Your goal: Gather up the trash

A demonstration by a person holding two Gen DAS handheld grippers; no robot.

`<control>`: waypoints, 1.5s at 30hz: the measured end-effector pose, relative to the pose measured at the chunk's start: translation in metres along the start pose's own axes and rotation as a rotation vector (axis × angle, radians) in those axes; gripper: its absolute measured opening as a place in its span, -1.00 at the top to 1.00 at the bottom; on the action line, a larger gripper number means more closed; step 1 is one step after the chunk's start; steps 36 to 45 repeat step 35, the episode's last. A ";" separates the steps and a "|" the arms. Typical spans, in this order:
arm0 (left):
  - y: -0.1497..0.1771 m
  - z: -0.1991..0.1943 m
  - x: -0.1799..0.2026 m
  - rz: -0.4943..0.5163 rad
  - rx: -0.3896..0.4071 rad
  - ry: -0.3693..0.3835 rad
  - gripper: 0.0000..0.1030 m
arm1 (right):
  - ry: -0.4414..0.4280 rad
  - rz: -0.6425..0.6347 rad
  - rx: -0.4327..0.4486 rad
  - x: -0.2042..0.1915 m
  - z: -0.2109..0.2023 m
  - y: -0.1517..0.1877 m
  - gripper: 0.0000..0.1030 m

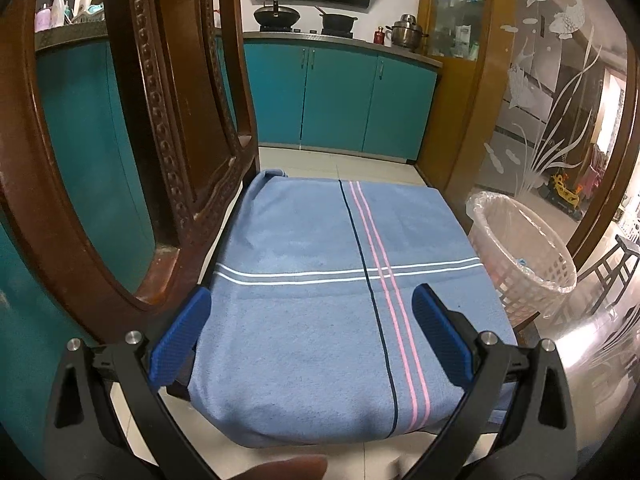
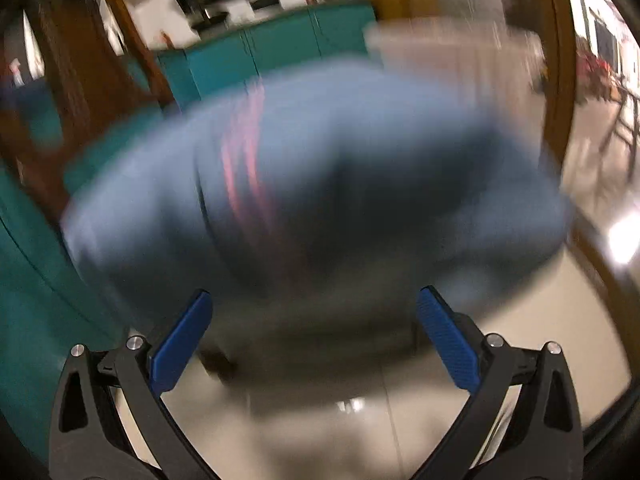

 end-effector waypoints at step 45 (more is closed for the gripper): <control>0.026 0.021 0.002 0.074 -0.085 -0.063 -0.94 | 0.117 -0.167 -0.431 0.029 0.213 0.240 -0.94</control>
Point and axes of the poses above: each gripper's, at about its wrist camera, not at the fingertips, and z roughly the way its jaws point, x to its right, y to its underside, the point moved 4 cm from there along z, roughly the way its jaws point, and after that the axes turned 4 degrees about -z, right-handed, at the moved point
